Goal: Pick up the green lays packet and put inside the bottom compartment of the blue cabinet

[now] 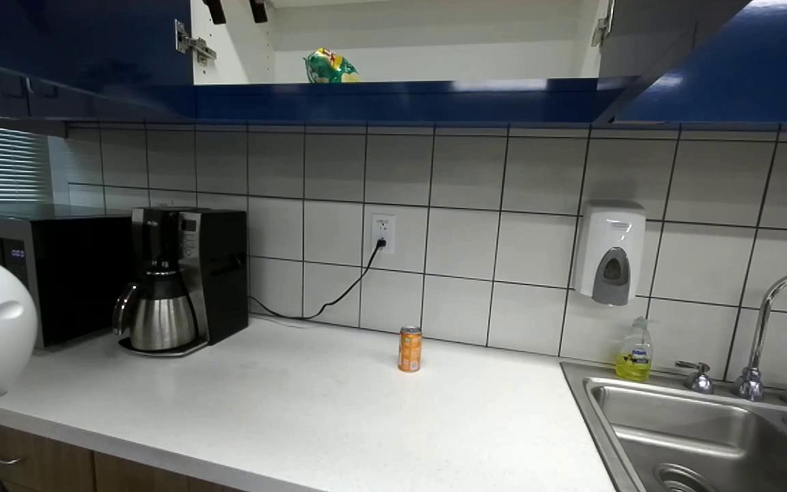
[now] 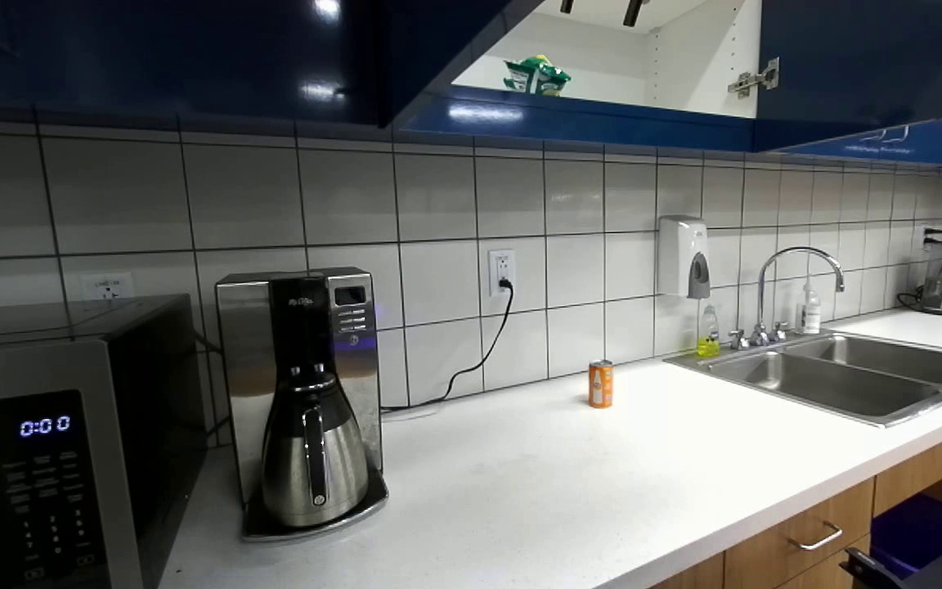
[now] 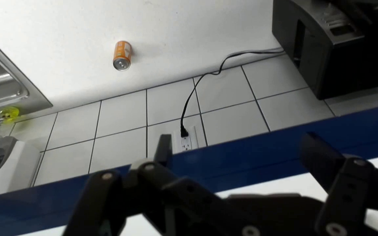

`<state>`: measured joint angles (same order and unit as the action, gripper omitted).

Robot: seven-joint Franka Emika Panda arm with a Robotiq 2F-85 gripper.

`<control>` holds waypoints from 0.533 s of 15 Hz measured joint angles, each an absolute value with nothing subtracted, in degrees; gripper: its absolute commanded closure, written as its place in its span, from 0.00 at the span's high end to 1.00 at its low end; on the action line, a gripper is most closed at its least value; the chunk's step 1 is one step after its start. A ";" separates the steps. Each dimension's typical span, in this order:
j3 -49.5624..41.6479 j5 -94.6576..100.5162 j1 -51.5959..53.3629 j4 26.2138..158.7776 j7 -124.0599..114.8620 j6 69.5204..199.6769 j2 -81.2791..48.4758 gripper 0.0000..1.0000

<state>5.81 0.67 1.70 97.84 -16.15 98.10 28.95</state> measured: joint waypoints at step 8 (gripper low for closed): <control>4.59 -0.90 1.71 117.64 -11.65 97.60 38.03 1.00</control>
<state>4.59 -0.90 1.71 117.64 -11.65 97.60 38.03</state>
